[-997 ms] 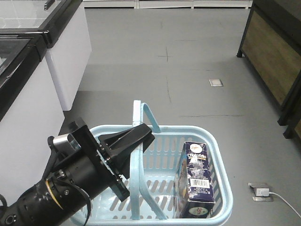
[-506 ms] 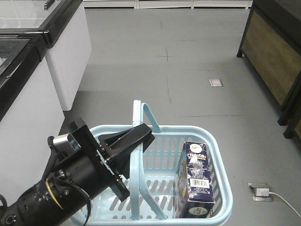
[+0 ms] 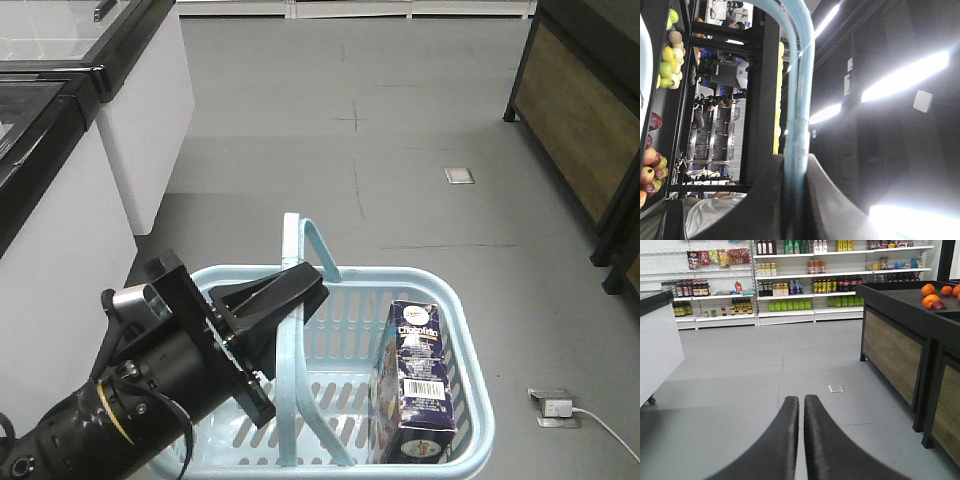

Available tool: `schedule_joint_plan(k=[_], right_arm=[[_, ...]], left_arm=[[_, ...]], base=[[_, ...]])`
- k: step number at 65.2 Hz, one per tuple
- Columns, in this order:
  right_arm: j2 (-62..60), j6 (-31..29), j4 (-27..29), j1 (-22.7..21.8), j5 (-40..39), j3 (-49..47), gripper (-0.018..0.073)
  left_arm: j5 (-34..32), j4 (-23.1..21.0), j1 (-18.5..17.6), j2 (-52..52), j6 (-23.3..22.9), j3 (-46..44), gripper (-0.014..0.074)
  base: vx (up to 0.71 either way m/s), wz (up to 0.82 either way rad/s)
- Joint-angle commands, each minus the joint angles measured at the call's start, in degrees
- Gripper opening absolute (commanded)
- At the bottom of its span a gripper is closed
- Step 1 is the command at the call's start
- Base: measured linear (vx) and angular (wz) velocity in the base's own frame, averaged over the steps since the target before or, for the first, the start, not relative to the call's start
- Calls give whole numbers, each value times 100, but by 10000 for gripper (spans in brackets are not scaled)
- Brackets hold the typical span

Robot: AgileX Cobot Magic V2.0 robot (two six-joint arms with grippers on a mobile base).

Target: Left arm holds basket, right arm returns cookies

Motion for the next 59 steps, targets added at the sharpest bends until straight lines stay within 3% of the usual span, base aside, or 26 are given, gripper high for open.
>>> schedule_joint_plan(k=[1,59], right_arm=[[-71,-19,-21,-25,-418,105,-6],[-71,-19,-21,-25,-418,105,-6]], left_arm=[[-1606,-67,-34,-185,-8,-151,0],[-1606,-62,-34,-185,-8,-151,0]], base=[[0,0],[4,-1]])
